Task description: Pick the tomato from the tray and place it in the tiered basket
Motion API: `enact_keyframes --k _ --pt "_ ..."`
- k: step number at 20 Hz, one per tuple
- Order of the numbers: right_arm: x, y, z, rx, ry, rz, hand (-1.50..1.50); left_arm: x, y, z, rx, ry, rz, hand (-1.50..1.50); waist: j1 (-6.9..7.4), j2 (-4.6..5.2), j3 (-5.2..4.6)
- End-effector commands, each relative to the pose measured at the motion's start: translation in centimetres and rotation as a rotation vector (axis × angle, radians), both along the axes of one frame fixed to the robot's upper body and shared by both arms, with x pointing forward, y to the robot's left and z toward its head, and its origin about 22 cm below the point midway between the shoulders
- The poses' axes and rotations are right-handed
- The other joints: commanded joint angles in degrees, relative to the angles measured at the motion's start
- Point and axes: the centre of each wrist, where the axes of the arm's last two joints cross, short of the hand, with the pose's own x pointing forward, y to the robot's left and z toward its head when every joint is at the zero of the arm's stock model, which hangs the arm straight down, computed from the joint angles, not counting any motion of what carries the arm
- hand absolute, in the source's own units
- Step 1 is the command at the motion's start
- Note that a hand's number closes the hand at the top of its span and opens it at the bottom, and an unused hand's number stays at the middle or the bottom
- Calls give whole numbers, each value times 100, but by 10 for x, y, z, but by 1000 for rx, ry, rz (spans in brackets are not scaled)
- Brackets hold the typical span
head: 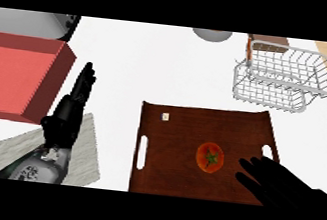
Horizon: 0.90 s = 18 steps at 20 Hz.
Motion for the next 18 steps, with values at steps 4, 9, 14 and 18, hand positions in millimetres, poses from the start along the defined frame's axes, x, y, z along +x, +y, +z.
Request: enact_keyframes --k 4,9,14,18 --pt "-6 8 6 -182 -157 -48 -150 -3 9 8 5 -1 -8 0 35 2 -1" --pt "14 13 -9 -207 -168 0 -150 0 -6 -5 13 -9 3 0 50 23 0" --pt "-6 23 -11 -256 -266 42 -150 8 5 9 -19 -5 -12 0 23 13 1" --pt "-10 26 -29 -240 -287 13 -150 -5 -4 -5 3 -5 -10 0 26 13 1"
